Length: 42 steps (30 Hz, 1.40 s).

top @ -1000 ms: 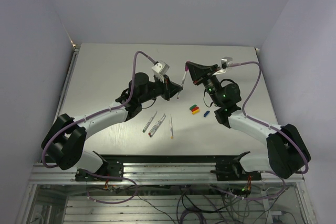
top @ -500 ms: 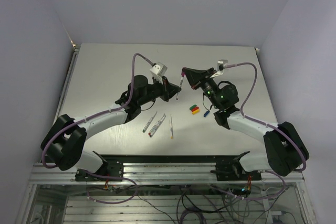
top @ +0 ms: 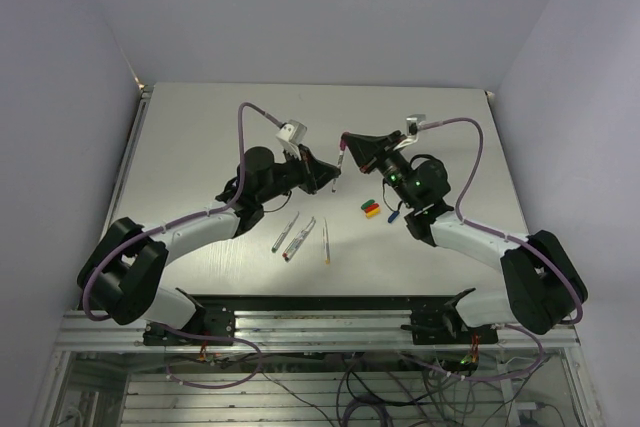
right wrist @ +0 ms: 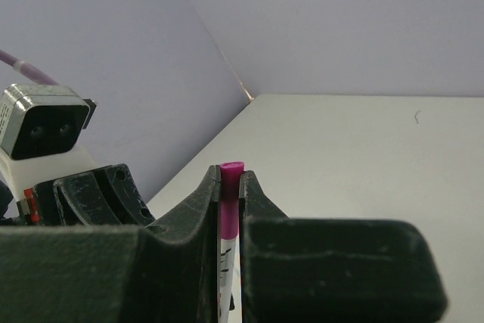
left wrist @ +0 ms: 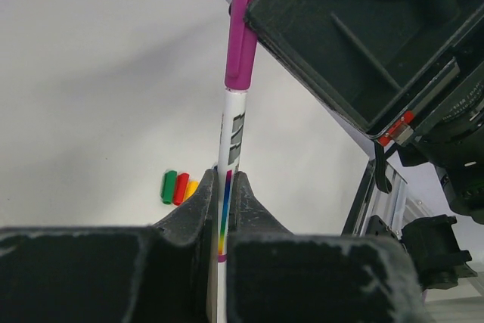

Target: Insert the pens into the pen caps

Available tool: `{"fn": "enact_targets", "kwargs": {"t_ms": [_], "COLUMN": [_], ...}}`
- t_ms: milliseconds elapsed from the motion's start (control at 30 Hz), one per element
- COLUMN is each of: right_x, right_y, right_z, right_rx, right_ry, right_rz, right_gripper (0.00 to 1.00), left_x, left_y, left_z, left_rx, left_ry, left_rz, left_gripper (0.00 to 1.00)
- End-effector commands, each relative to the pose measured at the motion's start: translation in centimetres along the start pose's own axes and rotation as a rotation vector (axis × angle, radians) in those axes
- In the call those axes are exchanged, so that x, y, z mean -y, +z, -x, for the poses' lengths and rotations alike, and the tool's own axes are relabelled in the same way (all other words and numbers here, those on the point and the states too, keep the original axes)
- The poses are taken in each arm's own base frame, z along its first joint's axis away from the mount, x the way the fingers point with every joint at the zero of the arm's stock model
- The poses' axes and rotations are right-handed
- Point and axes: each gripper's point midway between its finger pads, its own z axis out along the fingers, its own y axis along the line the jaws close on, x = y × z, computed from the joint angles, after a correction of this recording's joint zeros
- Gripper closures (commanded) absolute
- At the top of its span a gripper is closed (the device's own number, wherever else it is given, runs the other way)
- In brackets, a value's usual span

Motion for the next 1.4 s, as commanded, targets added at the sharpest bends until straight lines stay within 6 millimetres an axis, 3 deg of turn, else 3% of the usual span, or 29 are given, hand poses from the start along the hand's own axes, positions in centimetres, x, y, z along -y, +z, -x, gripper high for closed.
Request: {"fn": "enact_targets", "kwargs": {"t_ms": [0,367,600,700,800,967,1133,1233,1367], "right_x": [1.0,0.7,0.7,1.3,1.4,0.4,-0.3,0.2,2.6], "right_y": [-2.1,-3.2,-2.5,-1.3,0.0,1.7,1.0,-0.3,-2.2], "right_z": [-7.9,-12.1,-11.4,-9.7,-6.5,0.9,7.7,9.2,8.4], "right_rx": [-0.272,-0.375,-0.35,-0.285,-0.186,0.014,0.195,0.23,0.211], "right_ry": [-0.012,-0.015,-0.038,-0.061,-0.104,-0.208,-0.267,-0.283,-0.287], "right_rz": [-0.03,-0.065,-0.082,-0.13,-0.171,-0.208,-0.277,-0.337,-0.456], "right_gripper": [1.0,1.0,1.0,1.0,1.0,0.7,0.44,0.36,0.32], "left_x": [1.7,0.4,-0.2,-0.9,-2.5,-6.0,-9.9,-11.6,-15.1], "left_y": [-0.7,-1.8,-1.7,-1.4,-1.2,-0.1,0.9,1.3,1.5], "left_z": [9.9,12.3,12.0,11.0,9.3,5.8,2.9,2.2,1.4], "left_rx": [0.336,0.418,0.394,0.353,0.299,0.184,0.107,0.073,-0.017], "left_ry": [0.07,0.079,0.085,0.086,0.082,0.097,0.108,0.13,0.177], "left_rz": [-0.017,0.066,0.088,0.113,0.172,0.28,0.392,0.446,0.575], "left_gripper": [0.93,0.93,0.93,0.93,0.93,0.93,0.93,0.93,0.93]}}
